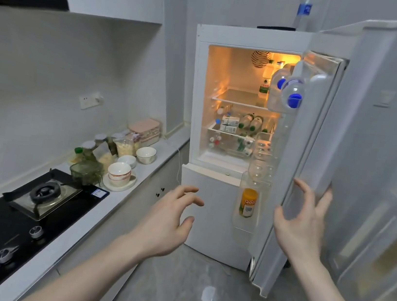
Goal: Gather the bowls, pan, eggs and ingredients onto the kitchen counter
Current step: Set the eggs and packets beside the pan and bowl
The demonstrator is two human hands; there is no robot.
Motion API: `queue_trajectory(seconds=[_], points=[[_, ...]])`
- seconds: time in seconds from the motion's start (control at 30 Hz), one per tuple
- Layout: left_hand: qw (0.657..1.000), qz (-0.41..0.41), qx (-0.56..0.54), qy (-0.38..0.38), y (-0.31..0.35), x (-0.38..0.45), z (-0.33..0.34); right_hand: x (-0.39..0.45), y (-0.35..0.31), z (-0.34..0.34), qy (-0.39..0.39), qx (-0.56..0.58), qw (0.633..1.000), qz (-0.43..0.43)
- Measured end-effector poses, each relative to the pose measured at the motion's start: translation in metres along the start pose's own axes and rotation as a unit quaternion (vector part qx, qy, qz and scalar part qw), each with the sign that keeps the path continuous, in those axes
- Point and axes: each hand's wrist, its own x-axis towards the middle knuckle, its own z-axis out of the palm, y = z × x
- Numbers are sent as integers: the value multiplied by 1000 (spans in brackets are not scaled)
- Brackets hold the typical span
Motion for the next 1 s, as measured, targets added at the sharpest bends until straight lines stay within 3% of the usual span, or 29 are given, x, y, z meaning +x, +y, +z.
queue_trajectory(seconds=[0.2,0.53,1.0], points=[[999,-38,2,13,-17,-11,-6,-3,-7,25,-4,24,999,-48],[993,-111,27,39,-67,-23,-32,2,-42,104,-104,26,983,-148],[987,-148,34,52,-210,48,-61,57,-97,263,-121,0,971,-206]])
